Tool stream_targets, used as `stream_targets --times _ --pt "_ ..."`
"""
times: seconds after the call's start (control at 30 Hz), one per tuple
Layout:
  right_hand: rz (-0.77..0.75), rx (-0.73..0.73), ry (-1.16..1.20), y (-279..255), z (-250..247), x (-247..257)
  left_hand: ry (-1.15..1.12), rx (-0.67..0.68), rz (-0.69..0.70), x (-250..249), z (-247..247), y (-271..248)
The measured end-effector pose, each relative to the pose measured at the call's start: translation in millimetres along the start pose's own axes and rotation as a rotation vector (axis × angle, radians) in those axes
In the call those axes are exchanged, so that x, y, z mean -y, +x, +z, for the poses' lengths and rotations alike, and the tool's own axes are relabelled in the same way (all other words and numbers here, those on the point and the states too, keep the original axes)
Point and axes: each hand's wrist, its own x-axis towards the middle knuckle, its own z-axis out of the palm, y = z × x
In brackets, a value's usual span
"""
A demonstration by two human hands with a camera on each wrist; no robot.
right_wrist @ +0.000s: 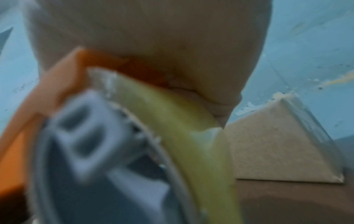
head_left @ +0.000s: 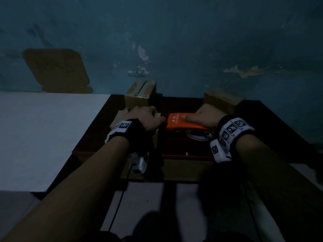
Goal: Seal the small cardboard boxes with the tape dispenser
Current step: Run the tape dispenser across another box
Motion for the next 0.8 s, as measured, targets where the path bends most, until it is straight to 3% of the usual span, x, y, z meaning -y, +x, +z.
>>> stream_targets --times 0.27,0.37,0.8 --pt "-0.003 -0.044 0.085 -13 6 -4 0.112 0.109 -0.071 -9 -7 0" --pt "-0.011 -0.049 0.104 -15 6 -7 0.177 0.056 -0.11 -14 0 -1" --pt "-0.002 -0.078 0.247 -27 14 -8 0.137 0.08 0.025 -10 -8 -9"
